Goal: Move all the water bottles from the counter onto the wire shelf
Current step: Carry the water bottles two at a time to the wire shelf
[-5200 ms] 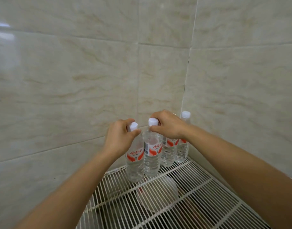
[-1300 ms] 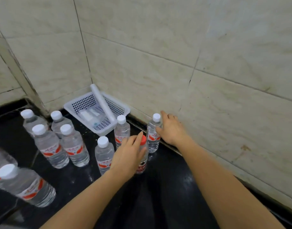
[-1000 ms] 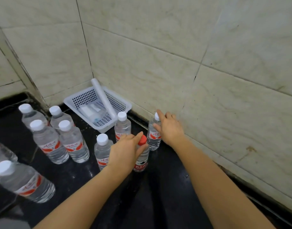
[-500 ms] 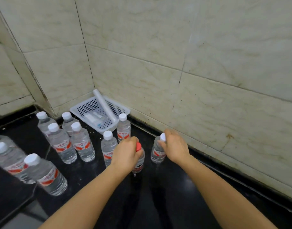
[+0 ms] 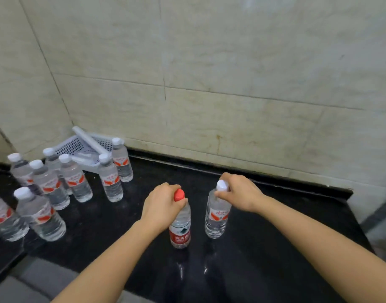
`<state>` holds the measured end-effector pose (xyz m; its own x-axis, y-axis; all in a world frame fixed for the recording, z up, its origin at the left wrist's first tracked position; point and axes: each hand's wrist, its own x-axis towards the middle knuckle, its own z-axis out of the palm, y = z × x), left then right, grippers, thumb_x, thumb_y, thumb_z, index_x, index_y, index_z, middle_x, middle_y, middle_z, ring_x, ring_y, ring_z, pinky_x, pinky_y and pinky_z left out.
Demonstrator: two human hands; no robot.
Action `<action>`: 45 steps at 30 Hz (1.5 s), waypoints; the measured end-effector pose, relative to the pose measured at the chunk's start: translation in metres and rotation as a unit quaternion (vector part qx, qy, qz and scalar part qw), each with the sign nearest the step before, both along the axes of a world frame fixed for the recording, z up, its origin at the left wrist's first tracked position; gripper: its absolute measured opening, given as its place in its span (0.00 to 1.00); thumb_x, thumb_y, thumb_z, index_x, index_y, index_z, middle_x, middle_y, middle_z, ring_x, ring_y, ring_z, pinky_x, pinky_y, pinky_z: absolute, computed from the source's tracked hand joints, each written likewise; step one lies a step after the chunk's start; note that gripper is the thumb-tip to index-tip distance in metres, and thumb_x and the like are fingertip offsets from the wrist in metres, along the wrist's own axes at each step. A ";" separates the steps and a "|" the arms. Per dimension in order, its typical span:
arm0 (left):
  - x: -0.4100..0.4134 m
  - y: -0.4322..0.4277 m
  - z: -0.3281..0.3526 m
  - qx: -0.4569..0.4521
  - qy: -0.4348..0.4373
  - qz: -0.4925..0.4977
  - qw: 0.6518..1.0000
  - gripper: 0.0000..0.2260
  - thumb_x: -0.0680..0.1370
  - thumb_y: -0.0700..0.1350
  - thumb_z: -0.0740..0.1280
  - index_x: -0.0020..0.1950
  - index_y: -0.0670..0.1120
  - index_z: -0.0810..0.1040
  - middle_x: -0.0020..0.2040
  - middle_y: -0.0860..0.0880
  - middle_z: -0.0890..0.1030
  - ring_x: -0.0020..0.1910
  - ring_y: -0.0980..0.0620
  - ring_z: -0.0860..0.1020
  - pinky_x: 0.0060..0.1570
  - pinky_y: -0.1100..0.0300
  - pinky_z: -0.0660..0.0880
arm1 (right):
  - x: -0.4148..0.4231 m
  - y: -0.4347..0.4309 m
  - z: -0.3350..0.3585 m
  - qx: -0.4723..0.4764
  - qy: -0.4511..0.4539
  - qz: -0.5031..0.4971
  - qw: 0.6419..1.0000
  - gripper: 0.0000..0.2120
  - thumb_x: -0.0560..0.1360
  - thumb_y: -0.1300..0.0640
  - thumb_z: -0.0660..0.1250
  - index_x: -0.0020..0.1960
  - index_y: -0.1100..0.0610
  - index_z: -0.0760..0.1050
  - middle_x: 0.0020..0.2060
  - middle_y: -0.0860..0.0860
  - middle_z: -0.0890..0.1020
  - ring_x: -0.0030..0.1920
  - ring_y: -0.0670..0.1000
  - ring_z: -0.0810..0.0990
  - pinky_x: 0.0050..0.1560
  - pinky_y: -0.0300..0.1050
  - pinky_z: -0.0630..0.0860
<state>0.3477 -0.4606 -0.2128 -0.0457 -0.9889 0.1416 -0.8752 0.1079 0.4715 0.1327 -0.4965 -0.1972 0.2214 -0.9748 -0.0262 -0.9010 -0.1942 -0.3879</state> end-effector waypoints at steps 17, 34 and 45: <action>-0.256 0.113 0.064 -0.072 0.119 -0.222 0.965 0.19 0.72 0.51 0.71 0.62 0.49 0.78 0.53 0.48 0.81 0.54 0.48 0.78 0.55 0.52 0.74 | -0.247 0.211 0.080 -0.087 -0.044 -0.208 0.973 0.11 0.72 0.47 0.70 0.45 0.55 0.76 0.40 0.50 0.80 0.41 0.51 0.79 0.43 0.52 0.78; -0.576 0.161 0.171 -0.132 0.302 -0.267 0.906 0.21 0.68 0.46 0.75 0.60 0.45 0.80 0.49 0.45 0.85 0.45 0.53 0.81 0.52 0.54 0.79 | -0.532 0.303 0.181 -0.237 -0.107 -0.262 0.930 0.09 0.72 0.56 0.72 0.39 0.62 0.76 0.29 0.47 0.72 0.29 0.44 0.68 0.28 0.35 0.63; -0.748 0.127 0.181 -0.117 0.319 -0.314 0.886 0.22 0.67 0.49 0.76 0.59 0.44 0.80 0.47 0.47 0.85 0.43 0.54 0.81 0.48 0.57 0.79 | -0.691 0.280 0.177 -0.282 -0.103 -0.340 0.891 0.09 0.72 0.53 0.69 0.44 0.59 0.76 0.38 0.51 0.79 0.38 0.51 0.76 0.41 0.50 0.74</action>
